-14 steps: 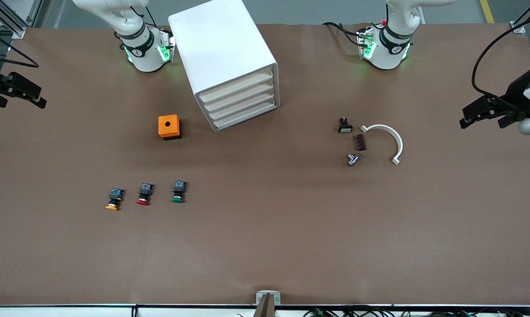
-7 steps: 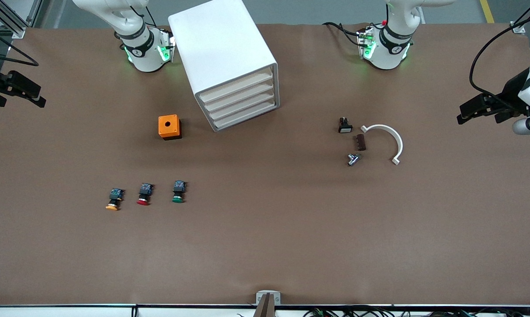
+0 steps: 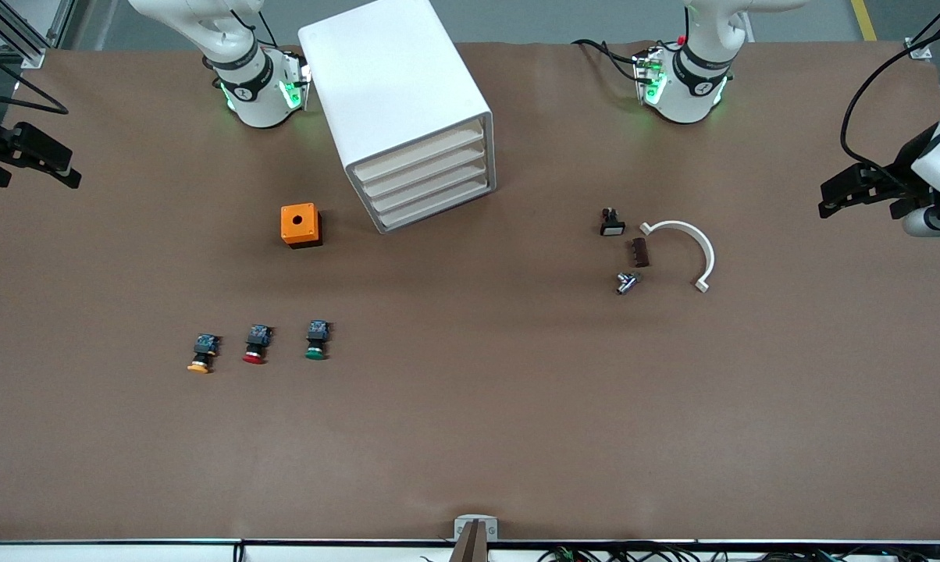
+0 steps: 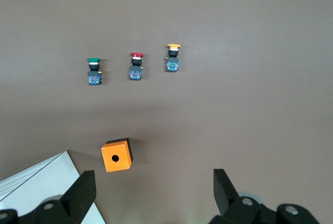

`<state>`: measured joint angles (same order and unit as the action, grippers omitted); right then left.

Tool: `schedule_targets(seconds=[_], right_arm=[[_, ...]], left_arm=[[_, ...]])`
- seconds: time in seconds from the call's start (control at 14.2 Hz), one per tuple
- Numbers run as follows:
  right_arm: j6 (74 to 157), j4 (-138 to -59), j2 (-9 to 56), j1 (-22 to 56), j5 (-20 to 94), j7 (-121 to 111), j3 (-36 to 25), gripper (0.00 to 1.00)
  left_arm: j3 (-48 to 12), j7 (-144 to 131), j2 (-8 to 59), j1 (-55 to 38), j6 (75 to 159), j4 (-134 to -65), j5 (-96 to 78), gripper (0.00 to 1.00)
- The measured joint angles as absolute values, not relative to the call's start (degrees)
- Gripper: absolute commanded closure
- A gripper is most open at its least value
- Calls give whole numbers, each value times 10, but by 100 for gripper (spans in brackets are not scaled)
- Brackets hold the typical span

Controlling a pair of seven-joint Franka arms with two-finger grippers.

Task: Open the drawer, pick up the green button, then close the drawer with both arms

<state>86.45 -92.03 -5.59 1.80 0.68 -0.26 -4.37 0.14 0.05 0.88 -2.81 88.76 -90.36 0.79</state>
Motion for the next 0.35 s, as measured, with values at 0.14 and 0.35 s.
schedule_targets(seconds=[0.14, 0.35], right_arm=[[864, -921, -56, 18, 7, -3, -43, 0], [865, -921, -56, 21, 7, -3, -42, 0]], left_arm=[[1, 0, 9, -28, 888, -904, 8, 0], [1, 0, 9, -28, 888, -904, 8, 0]])
